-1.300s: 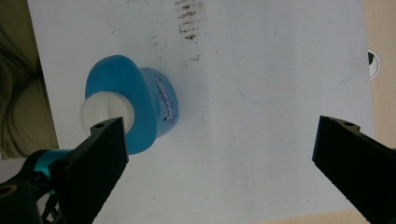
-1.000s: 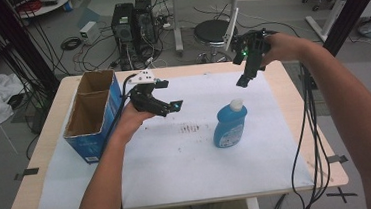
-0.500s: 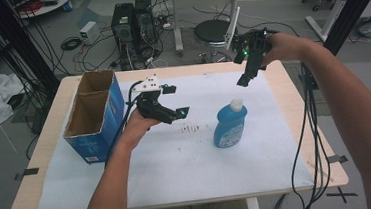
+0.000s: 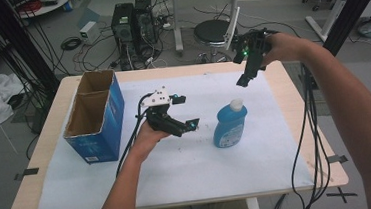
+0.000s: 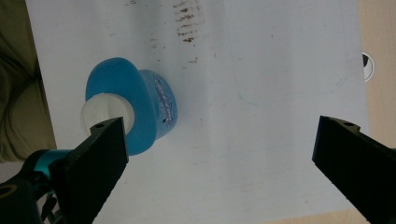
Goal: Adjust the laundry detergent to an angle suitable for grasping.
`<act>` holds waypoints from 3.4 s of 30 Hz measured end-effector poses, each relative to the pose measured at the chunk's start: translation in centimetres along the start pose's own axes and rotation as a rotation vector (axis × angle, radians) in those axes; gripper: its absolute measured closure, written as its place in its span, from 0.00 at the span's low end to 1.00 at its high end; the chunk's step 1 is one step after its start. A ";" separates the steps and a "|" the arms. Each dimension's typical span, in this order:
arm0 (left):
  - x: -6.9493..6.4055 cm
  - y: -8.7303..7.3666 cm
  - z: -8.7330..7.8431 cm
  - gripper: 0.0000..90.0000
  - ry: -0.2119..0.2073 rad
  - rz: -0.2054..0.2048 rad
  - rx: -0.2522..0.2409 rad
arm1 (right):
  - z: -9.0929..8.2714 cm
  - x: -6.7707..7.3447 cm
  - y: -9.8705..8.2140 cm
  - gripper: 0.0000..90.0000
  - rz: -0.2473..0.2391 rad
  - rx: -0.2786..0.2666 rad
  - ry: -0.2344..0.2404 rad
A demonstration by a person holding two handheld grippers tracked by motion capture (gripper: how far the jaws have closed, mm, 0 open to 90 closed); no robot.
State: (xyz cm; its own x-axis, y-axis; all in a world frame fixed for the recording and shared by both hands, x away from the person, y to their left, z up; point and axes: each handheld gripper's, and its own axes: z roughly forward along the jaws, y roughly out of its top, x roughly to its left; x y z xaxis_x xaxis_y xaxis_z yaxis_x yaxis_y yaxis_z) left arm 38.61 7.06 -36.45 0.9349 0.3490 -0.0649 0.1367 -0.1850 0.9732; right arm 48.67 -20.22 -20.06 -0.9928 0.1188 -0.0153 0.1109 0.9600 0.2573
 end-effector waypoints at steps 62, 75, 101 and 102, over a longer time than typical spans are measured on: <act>-4.1 -3.0 11.3 0.03 0.012 -0.019 0.021 | 0.3 0.2 0.6 0.03 -0.015 -0.008 0.003; -4.2 -3.1 11.9 0.10 -0.006 -0.032 0.000 | 0.4 0.1 0.6 0.03 -0.011 -0.006 0.000; -3.9 -3.2 11.8 0.29 0.012 -0.032 -0.024 | 0.4 0.1 0.6 0.03 -0.013 -0.008 -0.004; -3.9 -3.2 11.8 0.29 0.013 -0.032 -0.024 | 0.4 0.1 0.6 0.03 -0.009 -0.008 -0.005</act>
State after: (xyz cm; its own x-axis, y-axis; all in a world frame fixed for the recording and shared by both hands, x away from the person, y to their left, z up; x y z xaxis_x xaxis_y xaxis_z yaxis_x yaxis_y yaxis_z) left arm 38.42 -4.52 -41.89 0.9257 0.3665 -0.0933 0.1584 -0.1517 0.9757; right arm 48.69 -19.58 -20.29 -0.9935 0.1111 -0.0230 0.1011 0.9591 0.2644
